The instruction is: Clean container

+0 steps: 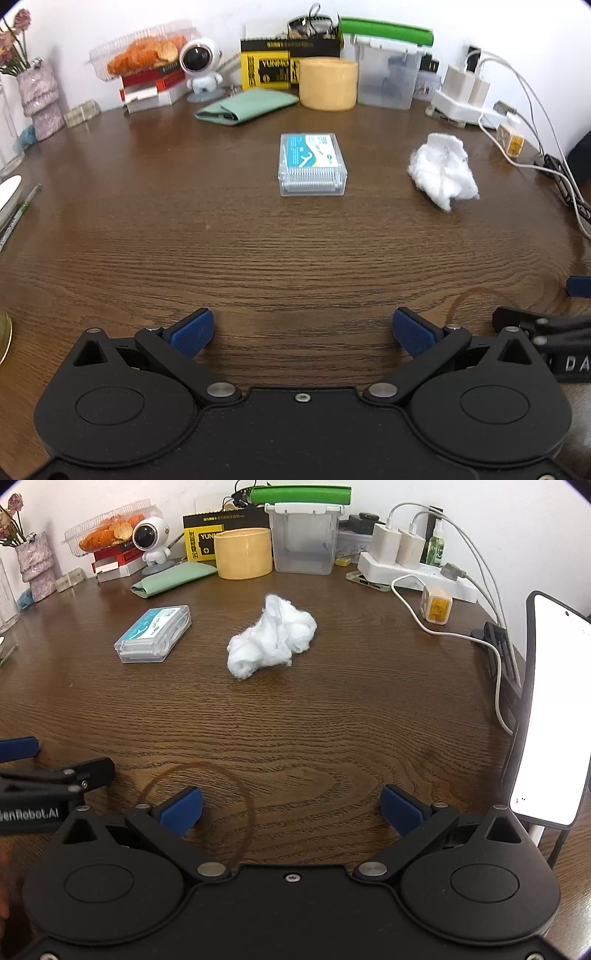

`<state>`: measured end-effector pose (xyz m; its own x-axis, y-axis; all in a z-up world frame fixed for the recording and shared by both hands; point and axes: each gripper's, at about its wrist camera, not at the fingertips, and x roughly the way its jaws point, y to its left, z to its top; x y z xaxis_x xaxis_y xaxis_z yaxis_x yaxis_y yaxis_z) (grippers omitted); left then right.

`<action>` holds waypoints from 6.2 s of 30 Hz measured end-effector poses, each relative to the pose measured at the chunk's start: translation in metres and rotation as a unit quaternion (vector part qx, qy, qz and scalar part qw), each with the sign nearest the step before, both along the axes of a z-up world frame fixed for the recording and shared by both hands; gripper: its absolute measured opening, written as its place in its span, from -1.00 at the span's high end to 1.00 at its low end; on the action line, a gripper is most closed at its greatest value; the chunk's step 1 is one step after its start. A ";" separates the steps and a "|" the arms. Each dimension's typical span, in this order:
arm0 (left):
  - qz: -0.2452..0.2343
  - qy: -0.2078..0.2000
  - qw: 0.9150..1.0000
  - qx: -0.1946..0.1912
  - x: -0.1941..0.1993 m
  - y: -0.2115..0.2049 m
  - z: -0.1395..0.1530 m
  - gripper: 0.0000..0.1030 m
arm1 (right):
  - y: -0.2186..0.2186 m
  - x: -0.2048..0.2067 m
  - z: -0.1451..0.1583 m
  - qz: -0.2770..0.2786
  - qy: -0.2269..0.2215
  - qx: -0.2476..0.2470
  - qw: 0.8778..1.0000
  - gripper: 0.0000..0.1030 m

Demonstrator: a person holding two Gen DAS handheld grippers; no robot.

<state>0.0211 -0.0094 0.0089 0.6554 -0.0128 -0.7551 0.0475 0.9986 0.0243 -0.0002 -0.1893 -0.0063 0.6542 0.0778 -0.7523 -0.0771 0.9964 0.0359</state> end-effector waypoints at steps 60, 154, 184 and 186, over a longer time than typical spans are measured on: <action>-0.070 -0.052 0.996 -0.010 0.136 -0.006 -0.005 -0.08 | -0.001 0.163 0.040 0.113 0.011 0.001 0.993 -0.09; -0.409 -0.076 0.909 -0.028 -0.019 -0.113 -0.012 -0.10 | -0.072 -0.019 0.060 0.364 -0.063 0.018 0.929 0.84; -0.411 -0.066 0.908 -0.034 -0.040 -0.097 -0.013 -0.11 | -0.047 -0.039 0.062 0.313 -0.013 -0.008 0.950 -0.04; -0.413 -0.072 0.907 -0.034 -0.042 -0.096 -0.014 -0.11 | -0.051 -0.039 0.053 0.303 0.002 -0.008 0.953 0.05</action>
<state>-0.0211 -0.1058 -0.0051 0.4935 -0.5875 -0.6413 0.7809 0.6240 0.0292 -0.0391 -0.2400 0.0469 0.4903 0.4287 -0.7588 -0.6384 0.7694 0.0221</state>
